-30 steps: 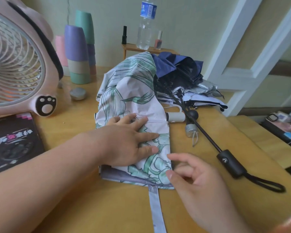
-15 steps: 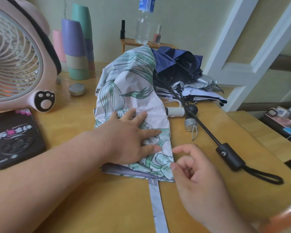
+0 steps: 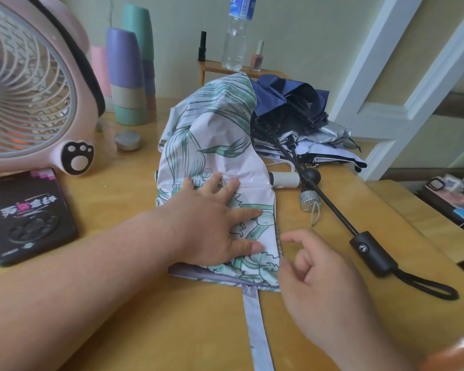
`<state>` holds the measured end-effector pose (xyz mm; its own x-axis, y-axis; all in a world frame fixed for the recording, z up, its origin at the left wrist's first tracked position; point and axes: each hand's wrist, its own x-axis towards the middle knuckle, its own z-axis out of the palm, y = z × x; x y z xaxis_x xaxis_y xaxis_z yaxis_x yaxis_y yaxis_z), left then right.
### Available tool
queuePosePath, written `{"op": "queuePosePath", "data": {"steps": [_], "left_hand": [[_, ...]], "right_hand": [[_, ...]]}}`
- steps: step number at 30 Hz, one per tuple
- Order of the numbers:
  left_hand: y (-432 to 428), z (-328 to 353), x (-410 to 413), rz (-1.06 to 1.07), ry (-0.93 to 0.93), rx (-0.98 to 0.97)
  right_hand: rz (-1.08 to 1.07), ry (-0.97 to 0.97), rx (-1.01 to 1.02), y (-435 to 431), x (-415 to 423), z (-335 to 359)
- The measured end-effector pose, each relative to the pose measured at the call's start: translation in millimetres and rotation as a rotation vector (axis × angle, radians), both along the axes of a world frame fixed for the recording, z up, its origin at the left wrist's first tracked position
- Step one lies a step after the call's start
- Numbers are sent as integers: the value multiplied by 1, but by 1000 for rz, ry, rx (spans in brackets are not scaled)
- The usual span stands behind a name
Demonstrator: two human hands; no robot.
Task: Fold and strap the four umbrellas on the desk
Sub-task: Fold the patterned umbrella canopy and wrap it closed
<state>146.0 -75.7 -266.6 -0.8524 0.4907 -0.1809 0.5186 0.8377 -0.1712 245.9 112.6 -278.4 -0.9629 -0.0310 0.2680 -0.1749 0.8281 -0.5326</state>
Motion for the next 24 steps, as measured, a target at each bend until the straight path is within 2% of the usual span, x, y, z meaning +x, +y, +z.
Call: {"op": "queuePosePath", "data": {"steps": [2, 4, 12, 13, 14, 16, 18, 19, 21, 24], "left_hand": [[0, 0, -1, -8, 7, 1], [1, 0, -1, -14, 1, -3], [6, 3, 4, -8, -17, -30], [7, 2, 4, -3, -16, -25], [8, 2, 5, 3, -19, -19], [8, 2, 7, 12, -24, 4], [9, 4, 10, 8, -16, 44], [8, 7, 11, -5, -2, 78], [1, 12, 6, -24, 0, 147], [-32, 30, -10, -60, -180, 420]], "right_hand": [[59, 50, 8, 0, 4, 3], [105, 36, 120, 0, 6, 1], [-9, -164, 534, 1, 15, 31], [11, -116, 521, -1, 11, 36], [23, 8, 382, -5, 4, 39], [49, 220, -93, -19, -16, 44], [69, 75, -518, -40, -45, 43], [62, -13, -611, -52, -58, 40], [89, -29, -495, -64, -76, 21], [163, -74, -94, -68, -84, -4]]}}
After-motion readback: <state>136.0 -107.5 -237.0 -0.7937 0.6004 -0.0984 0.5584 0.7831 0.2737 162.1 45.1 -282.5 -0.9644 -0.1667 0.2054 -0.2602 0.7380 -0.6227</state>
